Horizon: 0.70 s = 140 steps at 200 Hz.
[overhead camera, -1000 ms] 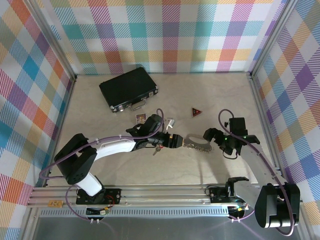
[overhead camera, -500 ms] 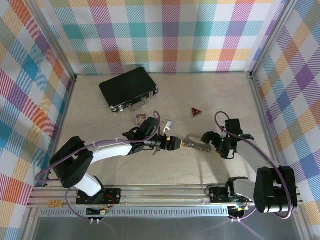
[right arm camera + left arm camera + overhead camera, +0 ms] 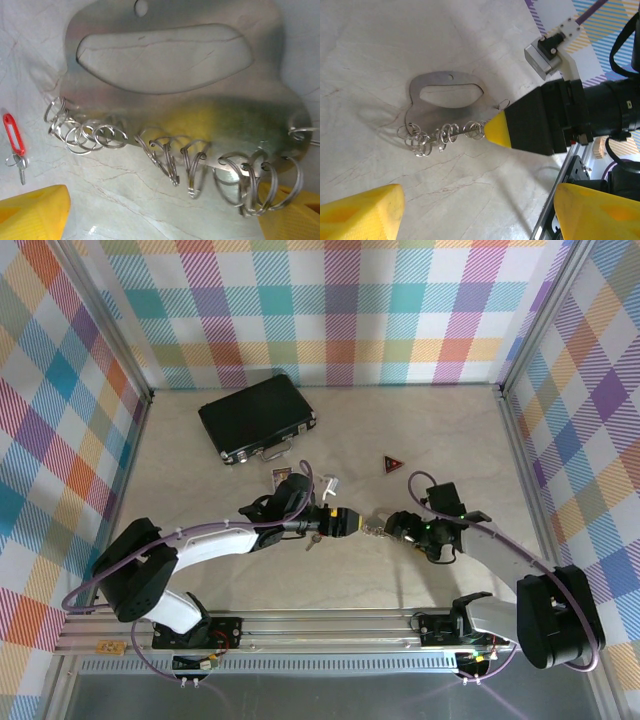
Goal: Put the keys on the keyring
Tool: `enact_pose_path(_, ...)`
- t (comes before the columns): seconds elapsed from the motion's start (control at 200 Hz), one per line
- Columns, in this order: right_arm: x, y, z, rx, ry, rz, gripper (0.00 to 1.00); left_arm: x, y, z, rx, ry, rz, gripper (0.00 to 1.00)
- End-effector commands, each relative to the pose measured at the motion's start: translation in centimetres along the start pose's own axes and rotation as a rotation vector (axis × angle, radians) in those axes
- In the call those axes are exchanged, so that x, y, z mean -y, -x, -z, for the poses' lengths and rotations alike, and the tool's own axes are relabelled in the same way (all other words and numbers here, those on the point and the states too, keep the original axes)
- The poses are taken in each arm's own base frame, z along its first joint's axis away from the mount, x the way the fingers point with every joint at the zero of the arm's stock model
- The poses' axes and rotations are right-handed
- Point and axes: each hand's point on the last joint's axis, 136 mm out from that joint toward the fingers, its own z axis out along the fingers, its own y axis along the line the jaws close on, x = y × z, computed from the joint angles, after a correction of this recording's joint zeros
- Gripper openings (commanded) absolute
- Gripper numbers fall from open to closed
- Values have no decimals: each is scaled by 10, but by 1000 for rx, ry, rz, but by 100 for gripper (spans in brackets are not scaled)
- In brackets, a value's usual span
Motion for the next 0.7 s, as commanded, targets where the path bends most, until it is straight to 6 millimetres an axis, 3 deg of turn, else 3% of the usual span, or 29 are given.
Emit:
enact_pose_path(0.0,-11,0,-7,8,10,9,93,1,16,12,68,-7,8,78)
enact_pose_path(0.14,-19,-5,-6,8,-3,53,92,-6,17,16,79,1,25,78)
enact_pose_path(0.37,-12,-6,28,72,-76,94,92,-11,18,21,96,-2,32,79)
enact_pose_path(0.525,-4,4,53,140,-175,140,92,-12,17,25,103,-3,20,79)
enact_pose_path(0.695,1,21,66,157,-287,186,93,-10,16,34,110,-1,-12,80)
